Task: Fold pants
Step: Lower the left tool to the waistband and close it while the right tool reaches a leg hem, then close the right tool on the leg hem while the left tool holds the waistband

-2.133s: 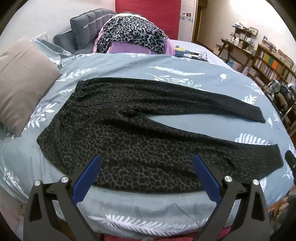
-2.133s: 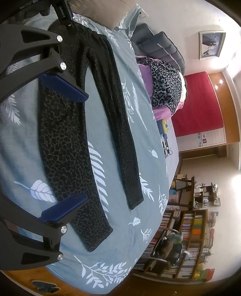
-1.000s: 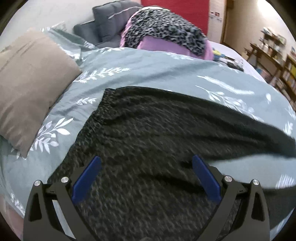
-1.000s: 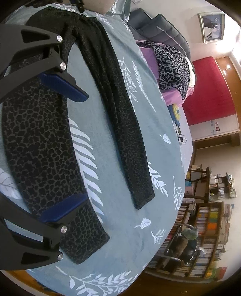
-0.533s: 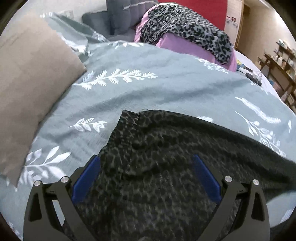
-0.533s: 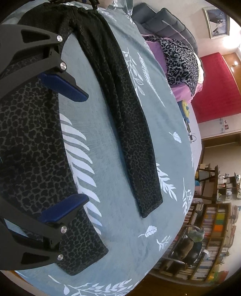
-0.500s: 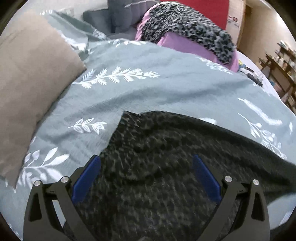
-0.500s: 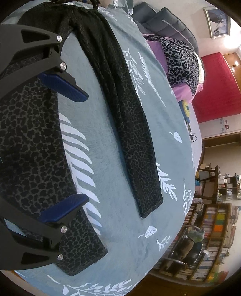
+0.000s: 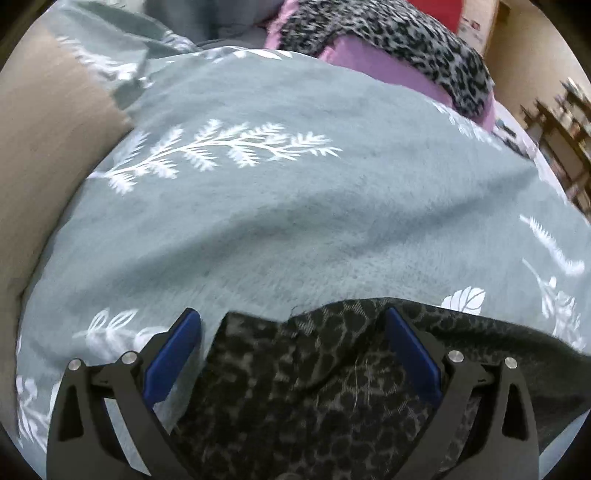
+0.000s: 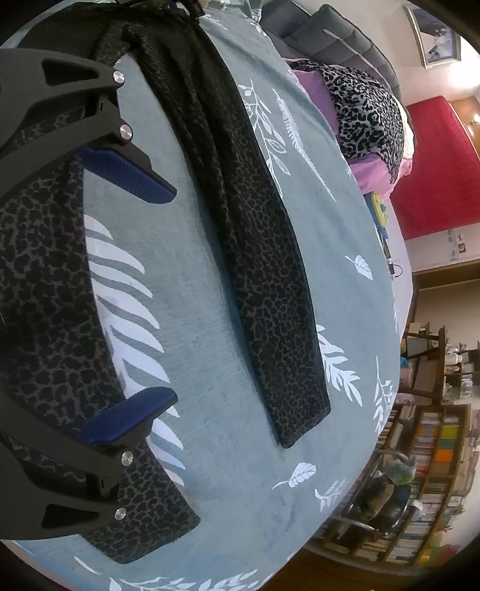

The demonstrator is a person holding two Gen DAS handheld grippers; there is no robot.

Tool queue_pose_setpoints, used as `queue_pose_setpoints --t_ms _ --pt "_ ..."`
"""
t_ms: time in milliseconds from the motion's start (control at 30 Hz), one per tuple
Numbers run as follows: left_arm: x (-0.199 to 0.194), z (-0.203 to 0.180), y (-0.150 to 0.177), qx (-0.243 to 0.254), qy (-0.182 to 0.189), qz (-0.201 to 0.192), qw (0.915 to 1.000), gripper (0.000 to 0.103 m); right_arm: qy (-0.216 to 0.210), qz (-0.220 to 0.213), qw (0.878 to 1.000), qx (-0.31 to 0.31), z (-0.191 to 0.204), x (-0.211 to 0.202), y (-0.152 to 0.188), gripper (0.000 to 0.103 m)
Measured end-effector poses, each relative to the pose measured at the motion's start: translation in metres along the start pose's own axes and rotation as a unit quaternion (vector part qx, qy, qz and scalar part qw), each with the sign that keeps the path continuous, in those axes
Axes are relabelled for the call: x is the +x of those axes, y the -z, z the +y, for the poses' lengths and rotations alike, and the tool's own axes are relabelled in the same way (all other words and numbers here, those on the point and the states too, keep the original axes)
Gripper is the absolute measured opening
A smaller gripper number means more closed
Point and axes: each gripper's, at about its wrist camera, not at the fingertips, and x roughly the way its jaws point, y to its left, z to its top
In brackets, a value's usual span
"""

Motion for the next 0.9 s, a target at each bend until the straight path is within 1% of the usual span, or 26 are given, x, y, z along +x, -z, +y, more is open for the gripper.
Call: queue_pose_setpoints --t_ms 33,67,133,167,200,267,333,367,433,567,633,800,833,900 --pt "0.004 -0.001 -0.001 0.004 0.001 0.002 1.0000 0.098 0.002 0.000 1.000 0.001 -0.002 0.003 -0.001 0.101" --pt "0.007 -0.003 -0.001 0.008 0.007 0.005 0.9999 0.093 0.004 0.000 1.000 0.001 -0.003 0.005 -0.003 0.101" --pt "0.009 -0.004 -0.001 0.013 0.012 0.004 0.9998 0.090 0.008 -0.002 1.000 -0.002 -0.007 0.009 -0.007 0.101" --pt "0.008 -0.005 -0.001 0.015 0.013 0.003 0.9998 0.084 0.011 -0.002 1.000 -0.002 -0.008 0.012 -0.009 0.101" --pt "0.008 -0.005 -0.002 0.017 0.023 -0.001 0.9996 0.080 0.012 -0.003 1.000 0.000 -0.012 0.014 -0.012 0.101" --pt "0.005 -0.004 -0.001 0.020 0.042 -0.003 0.9989 0.061 0.011 -0.004 1.000 0.011 -0.023 0.020 -0.020 0.101" --pt "0.001 0.002 0.000 0.012 0.067 -0.002 0.9977 0.049 0.017 -0.005 0.999 0.026 -0.038 0.026 -0.030 0.101" --pt "-0.002 0.004 0.001 0.007 0.077 -0.002 0.9970 0.044 0.020 -0.005 0.999 0.033 -0.045 0.029 -0.035 0.101" --pt "-0.006 0.008 0.003 -0.001 0.099 -0.003 0.9951 0.039 0.025 -0.006 0.999 0.045 -0.060 0.036 -0.047 0.101" --pt "-0.016 0.006 0.008 0.004 0.104 -0.014 0.9945 0.036 0.041 -0.007 0.999 0.033 -0.079 0.050 -0.068 0.100" --pt "-0.023 0.004 0.009 0.006 0.104 -0.022 0.9943 0.036 0.044 0.001 0.998 0.035 -0.091 0.062 -0.078 0.096" --pt "-0.040 -0.003 0.011 0.022 0.096 -0.034 0.9946 0.036 0.030 0.033 0.995 0.084 -0.128 0.096 -0.106 0.088" --pt "-0.043 -0.004 0.011 0.027 0.096 -0.037 0.9943 0.036 0.030 0.036 0.995 0.093 -0.136 0.103 -0.113 0.085" --pt "-0.053 -0.005 0.012 0.034 0.098 -0.042 0.9937 0.036 0.042 0.035 0.994 0.100 -0.148 0.115 -0.129 0.085"
